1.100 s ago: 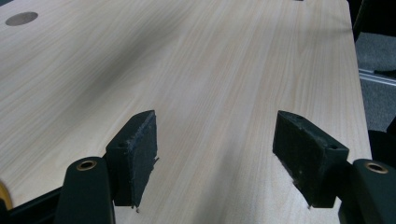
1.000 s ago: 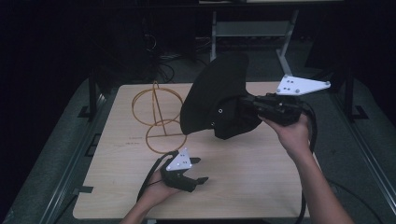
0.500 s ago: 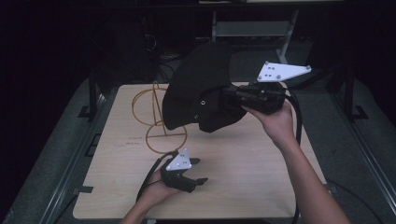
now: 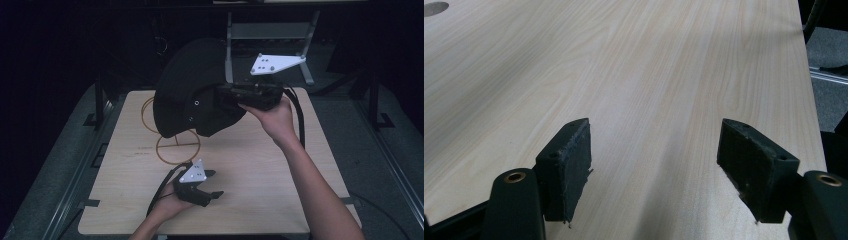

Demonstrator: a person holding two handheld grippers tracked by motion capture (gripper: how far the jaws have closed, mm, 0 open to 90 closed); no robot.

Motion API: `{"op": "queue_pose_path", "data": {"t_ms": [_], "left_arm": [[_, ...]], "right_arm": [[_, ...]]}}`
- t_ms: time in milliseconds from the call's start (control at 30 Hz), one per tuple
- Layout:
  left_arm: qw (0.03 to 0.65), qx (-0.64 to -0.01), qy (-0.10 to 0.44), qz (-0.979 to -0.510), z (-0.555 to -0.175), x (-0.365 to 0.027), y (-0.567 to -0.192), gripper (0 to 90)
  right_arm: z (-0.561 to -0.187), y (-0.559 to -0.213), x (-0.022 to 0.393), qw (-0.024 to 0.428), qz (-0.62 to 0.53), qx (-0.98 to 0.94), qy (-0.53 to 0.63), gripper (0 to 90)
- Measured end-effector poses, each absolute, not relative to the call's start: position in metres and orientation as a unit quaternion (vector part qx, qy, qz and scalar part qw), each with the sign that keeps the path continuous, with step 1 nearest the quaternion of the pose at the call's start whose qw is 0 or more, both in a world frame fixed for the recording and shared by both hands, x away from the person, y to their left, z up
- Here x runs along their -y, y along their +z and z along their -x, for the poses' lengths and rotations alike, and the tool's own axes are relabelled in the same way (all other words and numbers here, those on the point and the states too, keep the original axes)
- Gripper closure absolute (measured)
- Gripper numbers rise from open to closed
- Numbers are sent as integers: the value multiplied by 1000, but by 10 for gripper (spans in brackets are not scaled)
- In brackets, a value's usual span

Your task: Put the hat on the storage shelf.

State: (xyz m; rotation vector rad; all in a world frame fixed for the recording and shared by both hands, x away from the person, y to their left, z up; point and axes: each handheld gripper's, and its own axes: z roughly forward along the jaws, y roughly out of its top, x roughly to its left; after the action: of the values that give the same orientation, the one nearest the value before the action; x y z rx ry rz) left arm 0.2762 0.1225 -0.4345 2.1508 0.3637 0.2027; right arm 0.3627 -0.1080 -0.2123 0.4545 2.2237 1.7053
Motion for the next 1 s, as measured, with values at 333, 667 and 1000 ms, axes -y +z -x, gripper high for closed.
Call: {"op": "queue_pose_path", "data": {"t_ms": [333, 667, 1000], "left_arm": [[459, -150, 85, -871, -278, -125, -434, 294], [462, -153, 86, -869, -277, -126, -434, 294], [463, -150, 79, -870, -278, -126, -434, 294]], "right_arm": [[-377, -211, 91, 143, -157, -776, 594, 892], [-387, -205, 78, 143, -156, -778, 592, 892], [-402, -192, 55, 131, -158, -788, 581, 892]]}}
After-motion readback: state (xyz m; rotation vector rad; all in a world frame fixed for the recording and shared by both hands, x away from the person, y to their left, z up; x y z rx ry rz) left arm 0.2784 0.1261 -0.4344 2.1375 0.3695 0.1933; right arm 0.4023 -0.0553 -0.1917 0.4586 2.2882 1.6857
